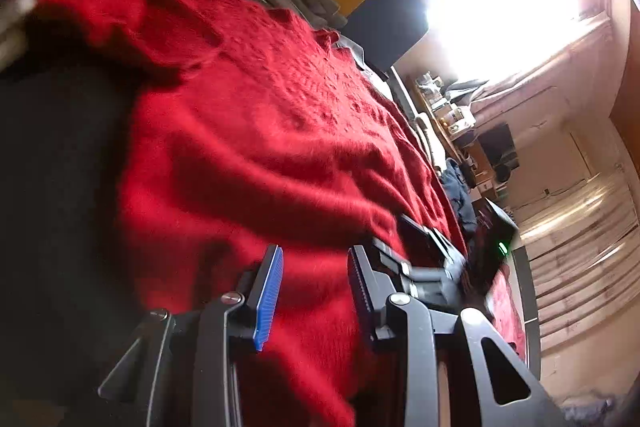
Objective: Fold clothes
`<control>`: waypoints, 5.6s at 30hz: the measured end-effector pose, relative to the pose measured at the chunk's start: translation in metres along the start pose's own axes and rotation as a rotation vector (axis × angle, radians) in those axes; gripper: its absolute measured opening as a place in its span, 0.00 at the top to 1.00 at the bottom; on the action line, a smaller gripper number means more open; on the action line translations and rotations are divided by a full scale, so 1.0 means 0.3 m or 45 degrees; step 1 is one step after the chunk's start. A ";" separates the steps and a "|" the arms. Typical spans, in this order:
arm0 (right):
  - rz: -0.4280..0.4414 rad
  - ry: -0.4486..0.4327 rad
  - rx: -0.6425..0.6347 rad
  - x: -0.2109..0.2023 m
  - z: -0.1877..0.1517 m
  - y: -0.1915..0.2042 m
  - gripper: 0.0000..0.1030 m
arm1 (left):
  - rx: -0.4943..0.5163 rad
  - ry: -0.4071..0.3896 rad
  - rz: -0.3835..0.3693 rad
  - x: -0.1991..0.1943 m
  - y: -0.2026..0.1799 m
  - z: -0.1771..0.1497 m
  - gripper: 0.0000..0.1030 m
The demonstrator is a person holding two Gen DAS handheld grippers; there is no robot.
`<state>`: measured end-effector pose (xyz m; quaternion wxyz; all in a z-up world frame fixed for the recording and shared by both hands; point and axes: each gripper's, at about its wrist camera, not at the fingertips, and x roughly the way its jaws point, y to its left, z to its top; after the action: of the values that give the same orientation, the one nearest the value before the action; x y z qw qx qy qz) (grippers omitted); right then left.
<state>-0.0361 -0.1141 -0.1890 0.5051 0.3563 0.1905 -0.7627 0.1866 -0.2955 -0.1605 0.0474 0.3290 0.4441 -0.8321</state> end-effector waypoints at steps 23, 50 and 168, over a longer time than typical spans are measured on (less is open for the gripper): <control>-0.007 -0.011 -0.008 -0.008 -0.005 0.004 0.00 | 0.745 -0.066 0.779 0.089 -0.269 -0.273 0.70; 0.051 0.082 -0.035 -0.025 0.012 0.024 0.00 | 0.224 -0.076 0.593 -0.110 -0.030 -0.025 0.78; -0.344 0.043 0.245 0.305 0.489 -0.684 0.00 | 0.271 -0.003 0.624 0.139 0.151 0.594 0.53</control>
<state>-0.2953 -0.1820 -0.1718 0.3581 0.3869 0.1713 -0.8323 0.0809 -0.4512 -0.1478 0.2132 0.4289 0.2610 -0.8382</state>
